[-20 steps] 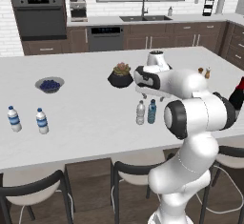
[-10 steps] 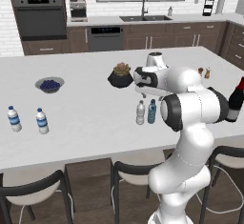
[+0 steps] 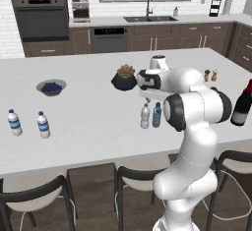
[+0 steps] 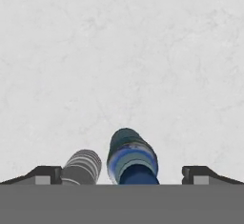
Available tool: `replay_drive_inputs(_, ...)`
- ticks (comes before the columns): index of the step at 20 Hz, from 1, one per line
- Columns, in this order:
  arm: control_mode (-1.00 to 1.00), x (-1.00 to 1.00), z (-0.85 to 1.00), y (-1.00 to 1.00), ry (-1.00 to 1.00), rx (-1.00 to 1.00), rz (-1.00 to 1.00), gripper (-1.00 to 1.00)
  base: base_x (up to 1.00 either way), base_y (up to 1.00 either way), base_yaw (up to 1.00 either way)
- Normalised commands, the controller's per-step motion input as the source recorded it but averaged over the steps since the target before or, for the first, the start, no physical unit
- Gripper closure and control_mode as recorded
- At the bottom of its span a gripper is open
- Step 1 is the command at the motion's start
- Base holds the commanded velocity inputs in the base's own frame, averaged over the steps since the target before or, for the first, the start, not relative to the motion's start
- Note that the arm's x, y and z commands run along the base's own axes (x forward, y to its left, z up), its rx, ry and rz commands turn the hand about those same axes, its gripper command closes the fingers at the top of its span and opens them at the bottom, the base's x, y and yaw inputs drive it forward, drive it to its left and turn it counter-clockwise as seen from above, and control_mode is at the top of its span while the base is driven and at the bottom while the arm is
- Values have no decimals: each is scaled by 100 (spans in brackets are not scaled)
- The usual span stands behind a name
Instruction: Move the plastic bottles in the middle to the plastics group, and the glass bottles in the middle to the glass group.
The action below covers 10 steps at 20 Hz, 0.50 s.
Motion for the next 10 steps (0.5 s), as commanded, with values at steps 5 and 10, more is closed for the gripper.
replay_drive_inputs(5,-100,-4,-14,0,2,0,-2,-100,0,0,0)
replay_drive_inputs(10,-100,0,-2,-11,0,0,-3,-100,0,0,0)
